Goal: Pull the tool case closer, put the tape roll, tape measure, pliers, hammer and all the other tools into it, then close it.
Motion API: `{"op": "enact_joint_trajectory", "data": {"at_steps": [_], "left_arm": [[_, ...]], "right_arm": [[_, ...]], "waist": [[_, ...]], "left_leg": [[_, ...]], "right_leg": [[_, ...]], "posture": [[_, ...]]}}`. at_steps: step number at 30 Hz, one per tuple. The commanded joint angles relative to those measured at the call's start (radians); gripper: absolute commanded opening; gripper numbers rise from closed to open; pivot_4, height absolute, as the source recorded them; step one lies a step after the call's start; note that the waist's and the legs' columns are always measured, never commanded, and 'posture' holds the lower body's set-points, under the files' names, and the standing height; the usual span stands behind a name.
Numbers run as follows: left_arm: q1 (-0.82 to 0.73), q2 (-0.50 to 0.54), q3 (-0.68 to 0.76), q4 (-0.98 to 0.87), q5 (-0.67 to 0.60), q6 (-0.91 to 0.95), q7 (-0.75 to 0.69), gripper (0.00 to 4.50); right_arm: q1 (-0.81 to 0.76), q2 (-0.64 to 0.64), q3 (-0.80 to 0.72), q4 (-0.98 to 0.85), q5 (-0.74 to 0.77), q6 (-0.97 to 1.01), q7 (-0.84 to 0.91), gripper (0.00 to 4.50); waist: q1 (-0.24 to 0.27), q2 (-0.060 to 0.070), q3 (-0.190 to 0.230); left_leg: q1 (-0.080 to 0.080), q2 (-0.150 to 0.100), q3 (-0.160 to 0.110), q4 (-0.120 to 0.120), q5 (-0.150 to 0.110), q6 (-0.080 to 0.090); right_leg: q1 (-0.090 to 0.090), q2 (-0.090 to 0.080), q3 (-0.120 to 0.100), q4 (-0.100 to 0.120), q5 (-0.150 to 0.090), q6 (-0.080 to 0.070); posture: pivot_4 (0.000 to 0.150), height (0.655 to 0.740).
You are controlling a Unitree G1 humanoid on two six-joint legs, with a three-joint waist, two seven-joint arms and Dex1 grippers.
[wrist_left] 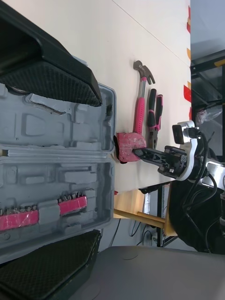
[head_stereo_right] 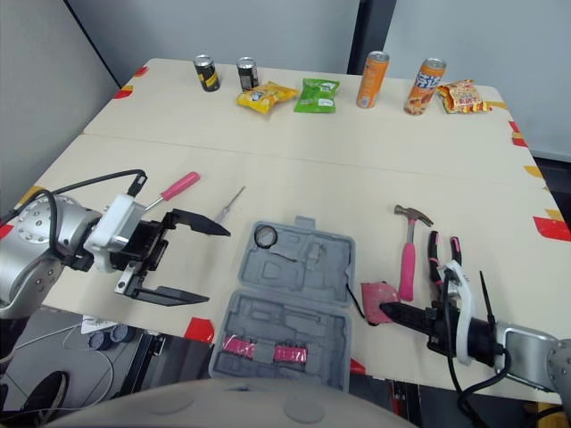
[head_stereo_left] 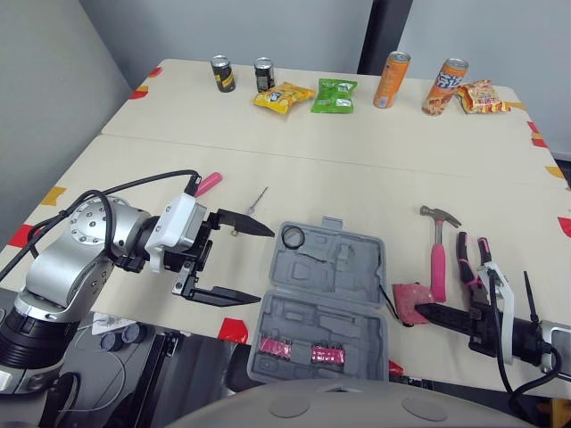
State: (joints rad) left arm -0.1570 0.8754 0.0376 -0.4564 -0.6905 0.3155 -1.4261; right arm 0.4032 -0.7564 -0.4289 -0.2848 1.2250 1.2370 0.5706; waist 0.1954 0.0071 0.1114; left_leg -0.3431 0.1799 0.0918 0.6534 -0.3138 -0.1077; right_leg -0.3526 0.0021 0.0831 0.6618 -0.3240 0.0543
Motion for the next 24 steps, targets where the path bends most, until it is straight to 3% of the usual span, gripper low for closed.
{"op": "enact_joint_trajectory", "data": {"at_steps": [1,9,13,16,24], "left_arm": [[-0.003,0.009,0.009,-0.029,-0.01,-0.005,-0.006,4.5],[0.0,0.011,0.012,-0.025,-0.011,-0.006,-0.008,4.5],[-0.001,0.012,0.015,-0.021,-0.012,-0.006,-0.009,4.5],[-0.004,0.012,0.017,-0.017,-0.011,-0.009,-0.013,4.5],[0.003,0.011,0.019,-0.015,-0.01,-0.019,-0.017,4.5]], "right_arm": [[0.003,-0.01,-0.024,-0.024,-0.005,-0.02,0.035,1.77],[0.098,-0.123,-0.081,-0.054,-0.119,-0.194,0.36,4.45],[0.175,-0.195,-0.073,-0.049,-0.284,-0.358,0.524,4.45],[0.194,-0.225,-0.031,-0.005,-0.519,-0.66,0.627,4.45],[-0.031,-0.193,0.141,0.175,-0.817,-1.343,0.885,4.45]], "waist": [[-0.005,0.0,0.0],[-0.009,0.0,0.0],[-0.007,0.0,-0.001],[-0.012,-0.001,-0.001],[-0.057,-0.002,-0.002]], "left_leg": [[0.0,0.0,0.0,0.0,0.0,0.0],[-0.001,0.0,0.0,0.0,0.0,0.0],[-0.002,0.0,-0.001,0.0,0.0,0.0],[-0.002,0.0,-0.001,0.0,0.0,0.0],[-0.005,0.0,-0.002,0.008,0.0,0.001]], "right_leg": [[0.0,0.0,0.0,0.0,0.0,0.0],[0.0,0.001,0.0,-0.001,0.0,0.0],[0.0,0.001,-0.001,-0.001,0.0,0.0],[-0.001,0.0,-0.001,-0.001,0.0,0.0],[-0.004,0.0,-0.001,0.005,0.0,0.0]], "posture": [[0.15,0.74],[0.15,0.74],[0.15,0.74],[0.15,0.74],[0.15,0.74]]}}
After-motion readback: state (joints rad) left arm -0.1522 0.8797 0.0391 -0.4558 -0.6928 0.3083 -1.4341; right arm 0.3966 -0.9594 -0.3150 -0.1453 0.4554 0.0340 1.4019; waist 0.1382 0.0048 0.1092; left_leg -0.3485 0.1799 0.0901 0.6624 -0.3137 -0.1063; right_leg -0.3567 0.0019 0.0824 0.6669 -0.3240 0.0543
